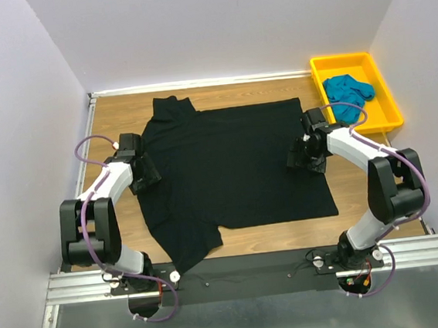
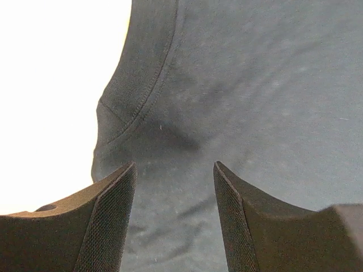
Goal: Fold and stack the t-shirts
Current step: Flatten the tshirt out, then fold the tshirt
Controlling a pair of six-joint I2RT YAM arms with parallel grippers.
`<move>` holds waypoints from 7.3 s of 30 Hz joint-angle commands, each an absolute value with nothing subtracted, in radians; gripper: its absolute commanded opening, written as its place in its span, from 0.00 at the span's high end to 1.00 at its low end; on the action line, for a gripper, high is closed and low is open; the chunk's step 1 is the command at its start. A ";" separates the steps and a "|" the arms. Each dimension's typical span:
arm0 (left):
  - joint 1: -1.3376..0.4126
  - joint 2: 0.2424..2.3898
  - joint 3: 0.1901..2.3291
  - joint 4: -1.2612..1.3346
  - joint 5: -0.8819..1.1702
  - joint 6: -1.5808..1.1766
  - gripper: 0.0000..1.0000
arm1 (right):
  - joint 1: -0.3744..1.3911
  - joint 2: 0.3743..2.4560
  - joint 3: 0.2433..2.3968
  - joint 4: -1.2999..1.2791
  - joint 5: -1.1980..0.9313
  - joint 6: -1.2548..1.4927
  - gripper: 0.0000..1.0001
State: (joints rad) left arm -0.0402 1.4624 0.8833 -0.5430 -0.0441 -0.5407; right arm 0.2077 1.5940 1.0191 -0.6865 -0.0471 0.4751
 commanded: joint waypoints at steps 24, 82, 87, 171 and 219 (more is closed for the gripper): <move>0.097 1.526 1.103 -0.430 -0.069 -0.554 0.20 | 0.161 1.833 1.418 -0.657 0.118 0.348 0.19; -0.029 2.338 1.868 -0.477 -0.209 -0.373 0.41 | 0.158 2.148 1.700 -0.632 0.087 0.308 0.26; -0.029 2.345 1.890 -0.482 -0.238 -0.351 0.41 | 0.158 2.149 1.701 -0.627 0.087 0.310 0.26; -0.022 2.346 1.944 -0.443 -0.210 -0.290 1.00 | 0.049 2.556 2.238 -0.465 0.055 0.149 1.00; 0.020 1.931 1.496 -0.364 -0.196 -0.273 1.00 | 0.009 2.059 1.732 -0.463 0.034 0.204 0.99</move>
State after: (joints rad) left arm -0.0002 1.9873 1.5295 -0.3744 -0.1631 -0.2955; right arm 0.0307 2.1159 1.7725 -0.4583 0.0284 0.2050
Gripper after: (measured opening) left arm 0.013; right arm 0.011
